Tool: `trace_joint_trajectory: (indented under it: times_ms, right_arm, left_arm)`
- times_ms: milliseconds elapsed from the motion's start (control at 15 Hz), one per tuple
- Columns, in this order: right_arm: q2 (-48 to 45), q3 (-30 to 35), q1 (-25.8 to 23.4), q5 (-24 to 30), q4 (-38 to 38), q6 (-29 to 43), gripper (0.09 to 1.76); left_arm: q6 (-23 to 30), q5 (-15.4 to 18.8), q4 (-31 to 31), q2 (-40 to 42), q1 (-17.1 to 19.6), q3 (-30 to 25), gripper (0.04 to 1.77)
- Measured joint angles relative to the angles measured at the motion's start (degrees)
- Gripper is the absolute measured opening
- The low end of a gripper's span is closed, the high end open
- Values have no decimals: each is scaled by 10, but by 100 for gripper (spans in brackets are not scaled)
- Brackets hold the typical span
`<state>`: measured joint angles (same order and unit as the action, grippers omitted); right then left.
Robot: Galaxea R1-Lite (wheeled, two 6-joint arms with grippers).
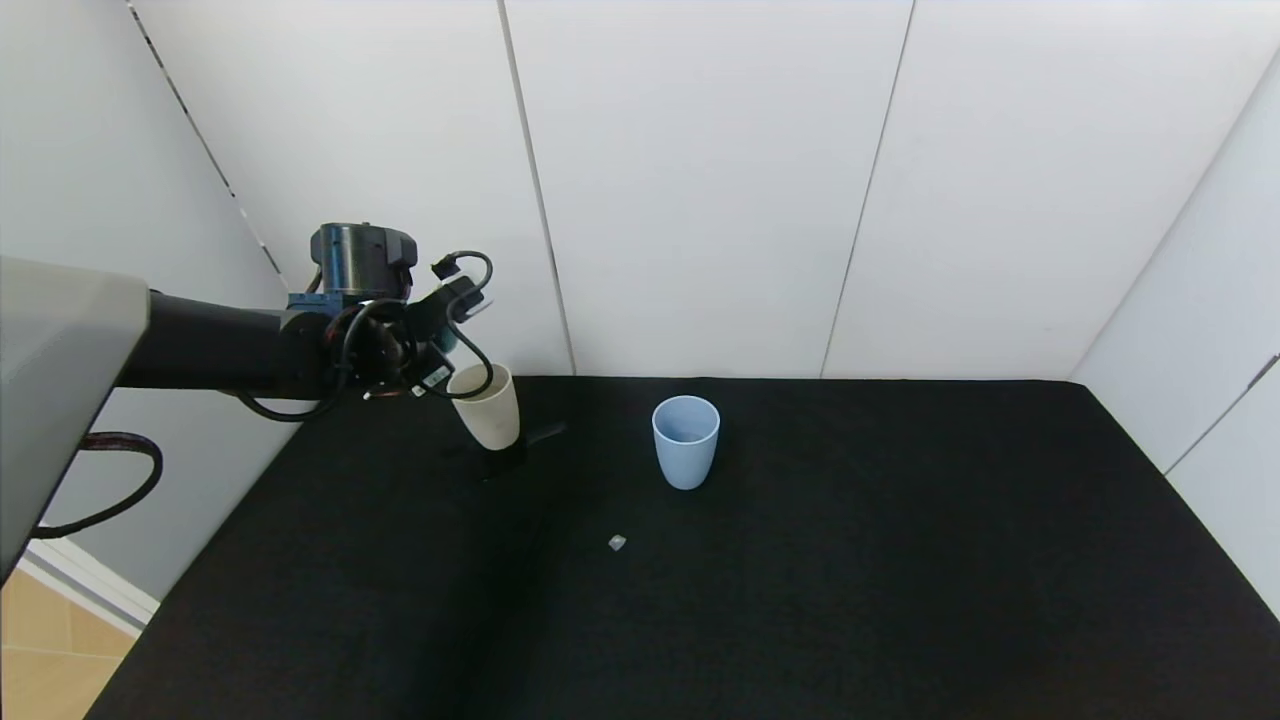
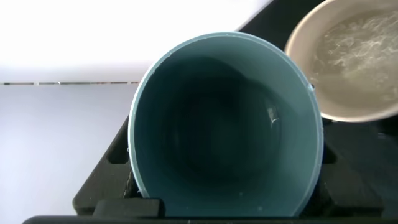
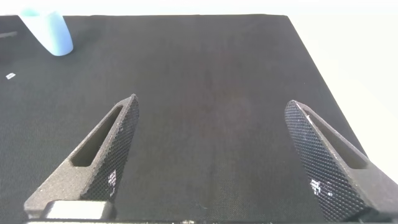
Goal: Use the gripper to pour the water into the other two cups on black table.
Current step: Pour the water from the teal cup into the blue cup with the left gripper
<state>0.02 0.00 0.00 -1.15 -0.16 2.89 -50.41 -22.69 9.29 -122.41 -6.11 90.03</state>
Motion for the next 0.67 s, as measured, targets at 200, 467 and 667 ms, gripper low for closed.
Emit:
trace_joint_trajectory:
  times_ms: [200,467,667]
  right_arm:
    - [0,0,0,0,0,0,171]
    - [0,0,0,0,0,0,171]
    - [0,0,0,0,0,0,171]
  left_arm:
    - [7,1,2,27,-33,-26,120]
    - [51,-4,2,46,-108,-31,120]
    - [81,-7,3,50,-158,-29,120]
